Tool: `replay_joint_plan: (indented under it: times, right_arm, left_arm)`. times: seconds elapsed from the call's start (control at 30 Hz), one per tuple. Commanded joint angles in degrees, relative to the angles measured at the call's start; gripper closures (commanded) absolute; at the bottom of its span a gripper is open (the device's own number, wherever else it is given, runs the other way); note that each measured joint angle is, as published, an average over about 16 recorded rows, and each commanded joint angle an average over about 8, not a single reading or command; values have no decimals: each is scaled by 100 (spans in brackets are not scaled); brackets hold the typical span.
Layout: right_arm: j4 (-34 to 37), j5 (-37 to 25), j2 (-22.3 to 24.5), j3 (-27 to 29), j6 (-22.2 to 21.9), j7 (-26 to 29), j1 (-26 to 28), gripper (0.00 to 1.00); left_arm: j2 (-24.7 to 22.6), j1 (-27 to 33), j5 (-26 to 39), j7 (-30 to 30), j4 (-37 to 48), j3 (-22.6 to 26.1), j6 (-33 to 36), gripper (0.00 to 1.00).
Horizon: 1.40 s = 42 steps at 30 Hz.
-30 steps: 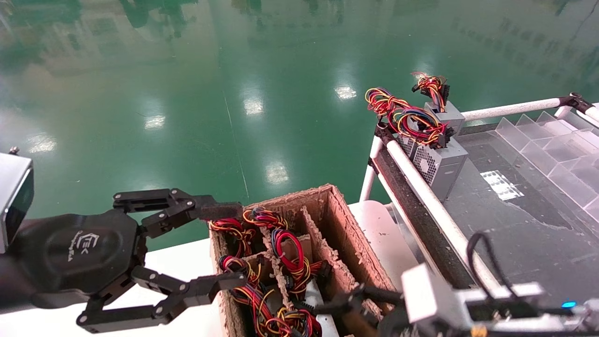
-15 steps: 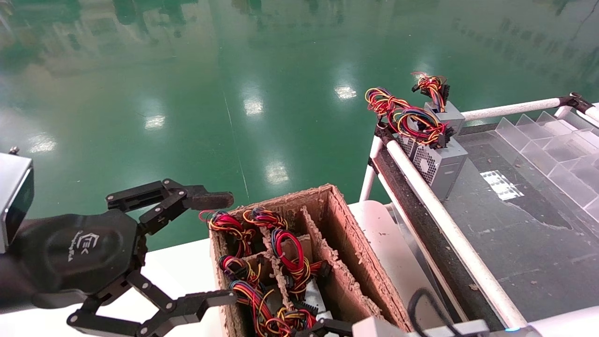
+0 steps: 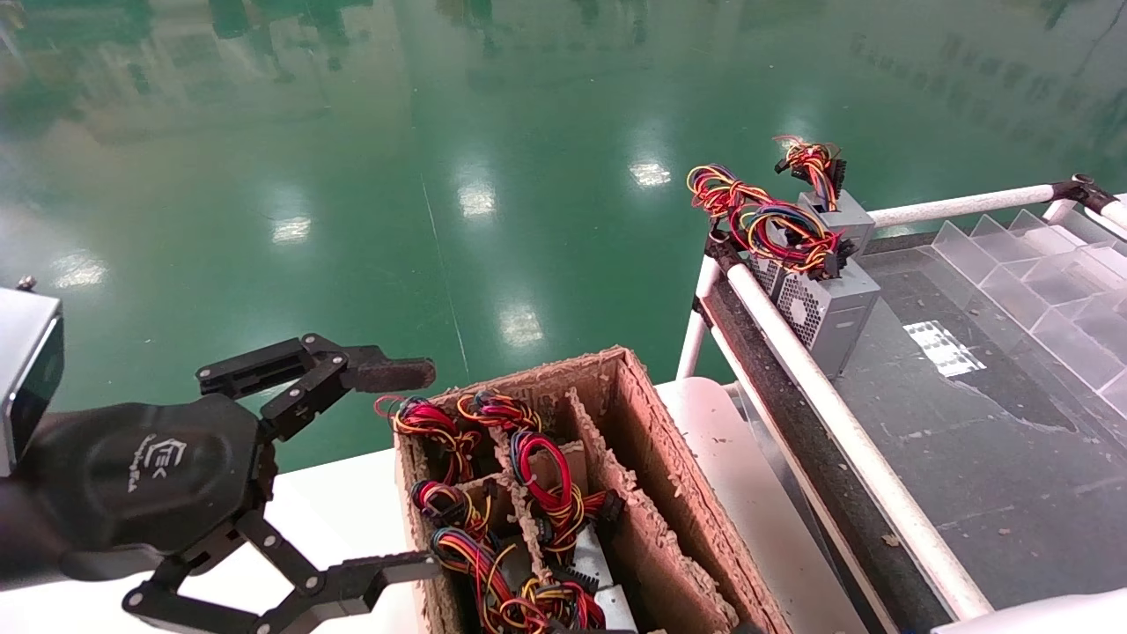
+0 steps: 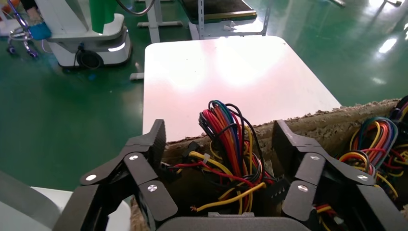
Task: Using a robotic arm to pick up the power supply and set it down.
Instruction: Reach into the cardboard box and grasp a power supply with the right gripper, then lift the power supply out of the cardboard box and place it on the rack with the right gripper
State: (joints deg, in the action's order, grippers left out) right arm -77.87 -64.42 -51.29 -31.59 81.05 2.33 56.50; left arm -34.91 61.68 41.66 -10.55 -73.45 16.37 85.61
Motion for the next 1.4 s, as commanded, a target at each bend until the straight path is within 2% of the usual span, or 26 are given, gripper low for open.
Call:
replay_joint_plan:
  times: [0.03,0.37,0.93,1.17,1.4]
  right_arm:
    - [-3,-34,-48,-7,-36,-95,-26,100]
    - [-6,-133,-184,-37,-175,-218,-79,100]
    - [-3,-18,-66,61,-218,-275,-183,100]
    - [7,228,110,197,-213,-116,-213,100]
    - [18,782,447,496,-178,236,-190,100]
  left_arm:
    - [0,0,-1,0,0,1,0,0]
    - [2,1,-3,2,0,5,-2,0]
    - [5,2,-8,6,0,11,-5,0]
    - [6,3,-10,7,0,14,-6,0]
    - [7,4,-12,8,0,17,-7,0]
